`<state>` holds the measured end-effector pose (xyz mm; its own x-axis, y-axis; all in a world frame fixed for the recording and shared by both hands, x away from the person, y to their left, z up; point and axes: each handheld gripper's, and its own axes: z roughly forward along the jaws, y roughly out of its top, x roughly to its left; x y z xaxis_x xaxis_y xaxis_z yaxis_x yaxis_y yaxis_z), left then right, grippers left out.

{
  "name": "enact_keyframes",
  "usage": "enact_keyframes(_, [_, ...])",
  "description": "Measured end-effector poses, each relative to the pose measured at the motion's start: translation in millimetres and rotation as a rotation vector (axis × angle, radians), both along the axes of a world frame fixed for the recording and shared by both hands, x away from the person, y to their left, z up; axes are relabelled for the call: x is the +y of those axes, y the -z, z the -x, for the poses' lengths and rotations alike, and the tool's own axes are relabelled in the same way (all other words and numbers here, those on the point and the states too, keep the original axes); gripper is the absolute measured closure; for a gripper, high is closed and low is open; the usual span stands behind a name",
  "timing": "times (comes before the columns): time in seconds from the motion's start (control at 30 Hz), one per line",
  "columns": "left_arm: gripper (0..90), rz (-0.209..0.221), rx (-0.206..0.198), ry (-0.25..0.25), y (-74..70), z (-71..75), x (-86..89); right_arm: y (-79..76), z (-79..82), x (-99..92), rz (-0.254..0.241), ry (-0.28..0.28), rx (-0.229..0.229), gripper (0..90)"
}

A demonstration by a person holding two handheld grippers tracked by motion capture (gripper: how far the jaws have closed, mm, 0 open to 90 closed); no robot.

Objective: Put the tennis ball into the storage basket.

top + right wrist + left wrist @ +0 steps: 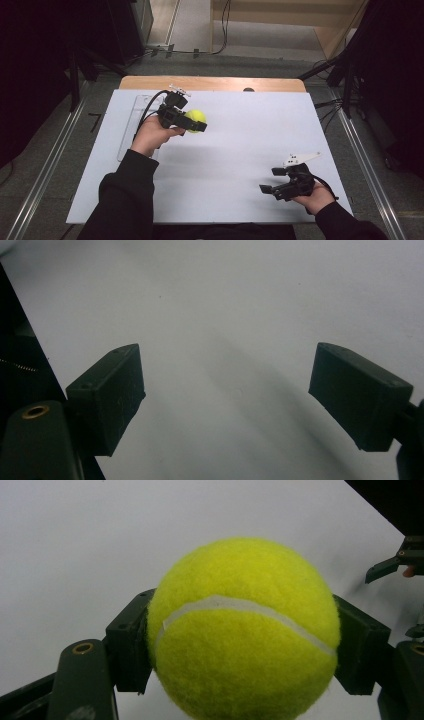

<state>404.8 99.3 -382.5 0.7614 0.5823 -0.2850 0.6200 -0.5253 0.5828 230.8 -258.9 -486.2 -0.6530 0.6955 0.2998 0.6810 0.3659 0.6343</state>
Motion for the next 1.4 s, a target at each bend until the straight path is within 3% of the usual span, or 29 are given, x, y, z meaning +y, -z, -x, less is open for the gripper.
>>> enact_keyframes(0.6, [26.2,-0.006,-0.012,-0.02,-6.7,-2.3,12.7,0.2,0.2,0.3,0.002,-0.002,0.001,12.5])
enact_keyframes(1.4, [26.2,-0.013,-0.029,-0.088,-13.6,-6.4,34.6,0.5,-0.1,0.2,0.004,-0.002,0.0,12.5])
